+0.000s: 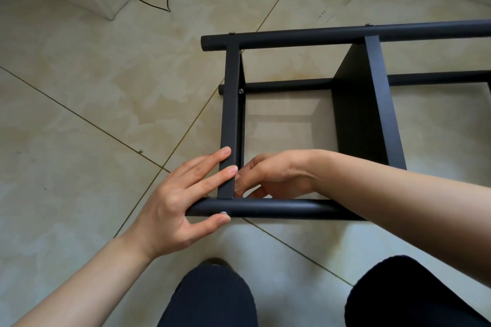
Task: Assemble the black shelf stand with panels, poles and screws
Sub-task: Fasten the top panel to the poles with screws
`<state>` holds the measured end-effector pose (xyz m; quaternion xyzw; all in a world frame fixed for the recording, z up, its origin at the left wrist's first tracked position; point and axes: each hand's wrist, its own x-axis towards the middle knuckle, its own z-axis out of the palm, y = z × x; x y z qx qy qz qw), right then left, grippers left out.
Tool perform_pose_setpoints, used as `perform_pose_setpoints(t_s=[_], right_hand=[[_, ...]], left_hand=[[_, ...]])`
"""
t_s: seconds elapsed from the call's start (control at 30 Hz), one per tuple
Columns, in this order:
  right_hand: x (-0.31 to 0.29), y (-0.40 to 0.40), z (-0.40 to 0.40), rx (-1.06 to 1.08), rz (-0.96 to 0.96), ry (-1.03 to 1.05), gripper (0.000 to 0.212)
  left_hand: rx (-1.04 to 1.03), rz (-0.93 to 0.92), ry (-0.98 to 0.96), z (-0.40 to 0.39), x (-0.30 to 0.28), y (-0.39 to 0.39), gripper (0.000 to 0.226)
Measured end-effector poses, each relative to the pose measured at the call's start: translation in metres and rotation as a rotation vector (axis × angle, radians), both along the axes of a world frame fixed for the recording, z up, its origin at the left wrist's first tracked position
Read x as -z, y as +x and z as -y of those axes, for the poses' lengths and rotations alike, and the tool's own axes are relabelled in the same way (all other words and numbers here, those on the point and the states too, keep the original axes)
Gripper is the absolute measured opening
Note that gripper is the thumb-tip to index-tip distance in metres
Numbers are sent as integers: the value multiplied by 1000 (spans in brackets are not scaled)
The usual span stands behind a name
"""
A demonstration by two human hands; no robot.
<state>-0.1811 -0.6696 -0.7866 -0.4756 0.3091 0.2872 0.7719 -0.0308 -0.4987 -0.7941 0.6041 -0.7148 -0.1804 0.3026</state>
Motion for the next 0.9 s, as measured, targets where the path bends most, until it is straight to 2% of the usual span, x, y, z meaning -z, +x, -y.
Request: perform_pose_setpoints(t_s=[0.27, 0.37, 0.57, 0.7, 0.9], right_hand=[[-3, 3, -4, -1, -18, -4, 9], [-7, 3, -5, -22, -14, -46, 8], [-19, -13, -1, -2, 73, -101, 15], [-29, -25, 1, -23, 108, -181, 15], [-49, -47, -4, -139, 182, -620, 20]], left_hand=[[-4, -22, 8, 0, -1, -1, 61], [-38, -92, 60, -2, -4, -4, 62], [-160, -367, 285, -7, -17, -17, 65], [-305, -555, 335, -13, -22, -28, 70], [-541, -1044, 345, -21, -5, -52, 99]])
